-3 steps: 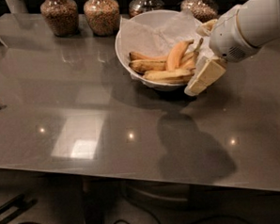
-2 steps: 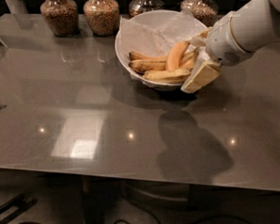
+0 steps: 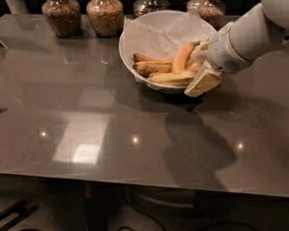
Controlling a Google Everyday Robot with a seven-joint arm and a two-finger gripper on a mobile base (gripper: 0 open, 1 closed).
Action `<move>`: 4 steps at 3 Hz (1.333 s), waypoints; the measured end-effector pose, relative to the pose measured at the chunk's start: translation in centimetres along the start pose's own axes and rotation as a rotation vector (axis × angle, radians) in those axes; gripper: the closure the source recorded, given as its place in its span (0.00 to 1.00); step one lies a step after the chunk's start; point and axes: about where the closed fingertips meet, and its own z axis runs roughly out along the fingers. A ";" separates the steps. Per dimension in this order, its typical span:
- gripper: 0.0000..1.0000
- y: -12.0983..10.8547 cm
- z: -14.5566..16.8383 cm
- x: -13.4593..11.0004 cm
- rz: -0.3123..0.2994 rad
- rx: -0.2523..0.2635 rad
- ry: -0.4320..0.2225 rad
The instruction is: Pick banana from white bowl
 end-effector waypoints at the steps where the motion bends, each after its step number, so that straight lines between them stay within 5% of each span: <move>1: 0.48 0.1 0.2 0.2 0.001 -0.005 0.004; 3: 0.89 0.1 0.1 0.2 0.005 -0.024 -0.014; 4: 1.00 -0.4 -0.8 -0.4 0.009 -0.023 -0.048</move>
Offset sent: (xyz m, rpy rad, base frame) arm 0.0010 -0.0048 -0.0115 -0.0083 0.0287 0.0030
